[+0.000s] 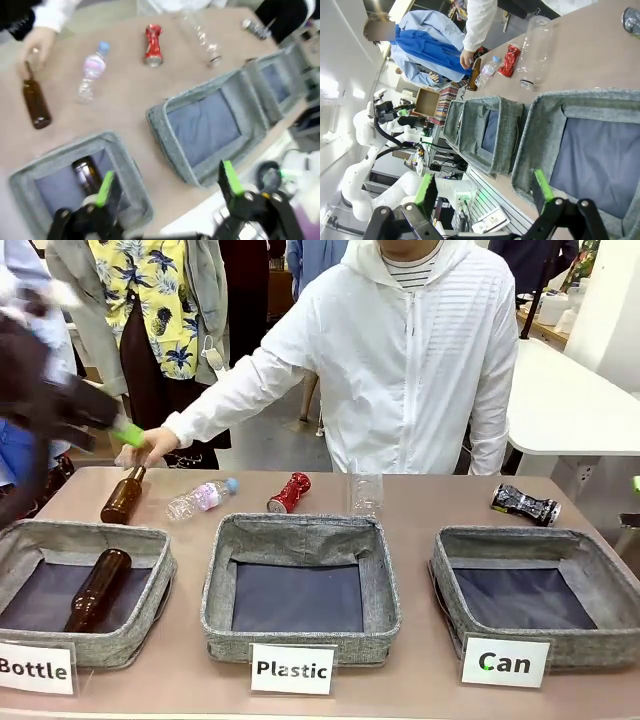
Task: Sort the can waste into the basket.
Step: Pick up the can waste from the table and place it in the right Fabric basket.
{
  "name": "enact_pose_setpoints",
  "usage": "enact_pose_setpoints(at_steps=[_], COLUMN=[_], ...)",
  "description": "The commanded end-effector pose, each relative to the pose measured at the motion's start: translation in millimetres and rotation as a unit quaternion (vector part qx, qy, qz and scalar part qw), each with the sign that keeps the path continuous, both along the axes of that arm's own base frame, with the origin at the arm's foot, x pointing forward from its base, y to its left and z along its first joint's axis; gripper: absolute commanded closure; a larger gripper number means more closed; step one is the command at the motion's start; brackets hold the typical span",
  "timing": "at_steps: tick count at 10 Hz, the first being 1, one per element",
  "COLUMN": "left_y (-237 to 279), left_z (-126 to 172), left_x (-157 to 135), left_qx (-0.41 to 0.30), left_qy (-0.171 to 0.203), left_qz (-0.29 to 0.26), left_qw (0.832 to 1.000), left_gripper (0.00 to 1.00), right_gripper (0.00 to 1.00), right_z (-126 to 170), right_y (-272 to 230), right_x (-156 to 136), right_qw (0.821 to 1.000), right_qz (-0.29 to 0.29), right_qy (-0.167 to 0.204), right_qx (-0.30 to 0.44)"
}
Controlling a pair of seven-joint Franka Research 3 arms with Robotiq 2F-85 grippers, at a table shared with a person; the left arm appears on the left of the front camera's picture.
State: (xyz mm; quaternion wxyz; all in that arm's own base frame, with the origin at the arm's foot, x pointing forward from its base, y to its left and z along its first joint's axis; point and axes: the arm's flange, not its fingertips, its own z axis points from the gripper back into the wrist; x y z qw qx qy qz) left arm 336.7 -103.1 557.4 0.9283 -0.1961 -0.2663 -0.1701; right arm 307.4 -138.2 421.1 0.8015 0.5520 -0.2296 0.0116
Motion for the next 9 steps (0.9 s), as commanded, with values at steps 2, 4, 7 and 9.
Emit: enact_pose_setpoints(at_steps=[2, 4, 7, 9], left_y=[-38.9, 26.7, 181.1, 262.7], left_z=[-15.5, 2.6, 9.4, -5.0], left_x=[27.3, 21.4, 7.3, -8.5], left_qx=[0.050, -0.031, -0.211, -0.307], left_qy=[0.008, 0.048, 0.044, 0.030], left_qz=[0.001, -0.061, -0.061, -0.025], left_qw=[0.999, 0.997, 0.975, 0.951], left_gripper=[0.00, 0.00, 0.00, 0.00], right_gripper=[0.00, 0.00, 0.00, 0.00], right_z=[1.0, 1.0, 1.0, 1.0], right_y=[-0.6, -0.6, -0.6, -0.6], right_x=[3.1, 3.1, 3.1, 3.1], right_qw=[1.000, 1.000, 1.000, 1.000], right_qz=[-0.003, -0.003, -0.003, -0.003], right_qy=[-0.019, -0.019, -0.019, -0.019], right_qx=[0.008, 0.008, 0.008, 0.008])
